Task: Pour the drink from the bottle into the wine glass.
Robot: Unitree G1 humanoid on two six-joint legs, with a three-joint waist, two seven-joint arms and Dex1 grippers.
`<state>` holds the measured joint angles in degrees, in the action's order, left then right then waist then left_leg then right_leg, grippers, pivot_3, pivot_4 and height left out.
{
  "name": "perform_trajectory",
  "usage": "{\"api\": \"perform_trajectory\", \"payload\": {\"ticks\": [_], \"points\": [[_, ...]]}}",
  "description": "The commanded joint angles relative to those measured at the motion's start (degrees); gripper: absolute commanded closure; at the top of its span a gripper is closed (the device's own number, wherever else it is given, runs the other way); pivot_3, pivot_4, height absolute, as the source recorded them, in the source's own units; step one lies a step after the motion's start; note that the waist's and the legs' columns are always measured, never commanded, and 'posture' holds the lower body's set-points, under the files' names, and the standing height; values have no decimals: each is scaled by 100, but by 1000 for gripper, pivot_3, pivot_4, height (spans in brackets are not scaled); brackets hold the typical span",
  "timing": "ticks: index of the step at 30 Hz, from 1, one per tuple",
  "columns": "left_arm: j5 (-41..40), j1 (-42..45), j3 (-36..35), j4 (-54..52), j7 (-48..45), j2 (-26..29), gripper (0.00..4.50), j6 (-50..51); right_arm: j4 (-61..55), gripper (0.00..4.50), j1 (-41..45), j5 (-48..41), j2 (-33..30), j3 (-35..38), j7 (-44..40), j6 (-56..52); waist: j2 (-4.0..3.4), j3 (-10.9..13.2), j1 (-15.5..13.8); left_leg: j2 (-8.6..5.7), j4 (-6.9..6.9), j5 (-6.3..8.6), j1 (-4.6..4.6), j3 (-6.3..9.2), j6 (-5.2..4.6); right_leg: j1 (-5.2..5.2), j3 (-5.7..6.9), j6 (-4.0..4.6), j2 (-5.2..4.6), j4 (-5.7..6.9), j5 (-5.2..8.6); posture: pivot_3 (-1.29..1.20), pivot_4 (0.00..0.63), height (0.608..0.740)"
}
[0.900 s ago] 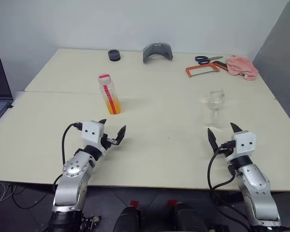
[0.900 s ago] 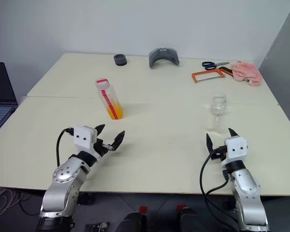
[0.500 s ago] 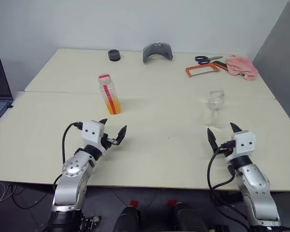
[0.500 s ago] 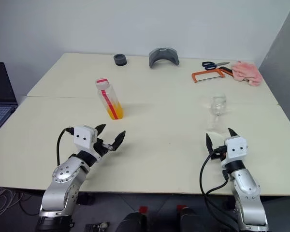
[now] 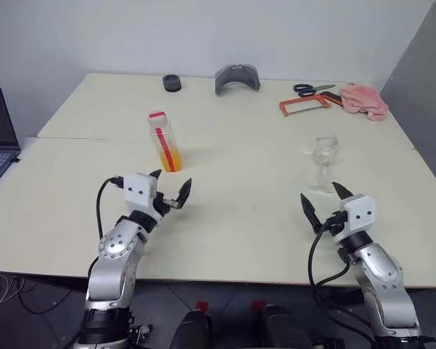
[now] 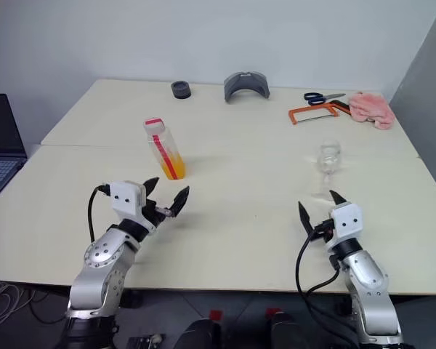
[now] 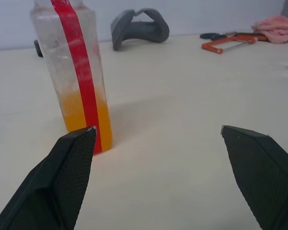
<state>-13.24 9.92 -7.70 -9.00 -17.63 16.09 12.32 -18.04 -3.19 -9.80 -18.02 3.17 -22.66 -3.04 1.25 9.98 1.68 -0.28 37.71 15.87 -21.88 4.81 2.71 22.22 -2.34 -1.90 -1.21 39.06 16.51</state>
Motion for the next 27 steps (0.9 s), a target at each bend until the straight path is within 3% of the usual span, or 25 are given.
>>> {"api": "perform_trajectory", "payload": {"ticks": [1,10,27], "points": [[85,340,-210,35,418,-72,38,13,-672,0,242,-462,-261,-151,-511,-390,0,0,6,-1,0,0,0,2,0,0,0,0,2,0,0,0,150,740],[344,997,-360,391,1301,-242,38,154,-1241,0,752,-1307,-937,-581,-1366,-1693,6,2,-5,-6,3,0,-3,16,0,-1,5,-1,-1,-1,-1,0,150,740],[535,2146,-223,1711,1396,-257,38,-15,-1232,0,1424,-1576,-935,-675,-1526,-2183,10,5,-7,-11,4,-1,-7,17,1,1,7,-3,0,-3,-2,0,150,740]]}}
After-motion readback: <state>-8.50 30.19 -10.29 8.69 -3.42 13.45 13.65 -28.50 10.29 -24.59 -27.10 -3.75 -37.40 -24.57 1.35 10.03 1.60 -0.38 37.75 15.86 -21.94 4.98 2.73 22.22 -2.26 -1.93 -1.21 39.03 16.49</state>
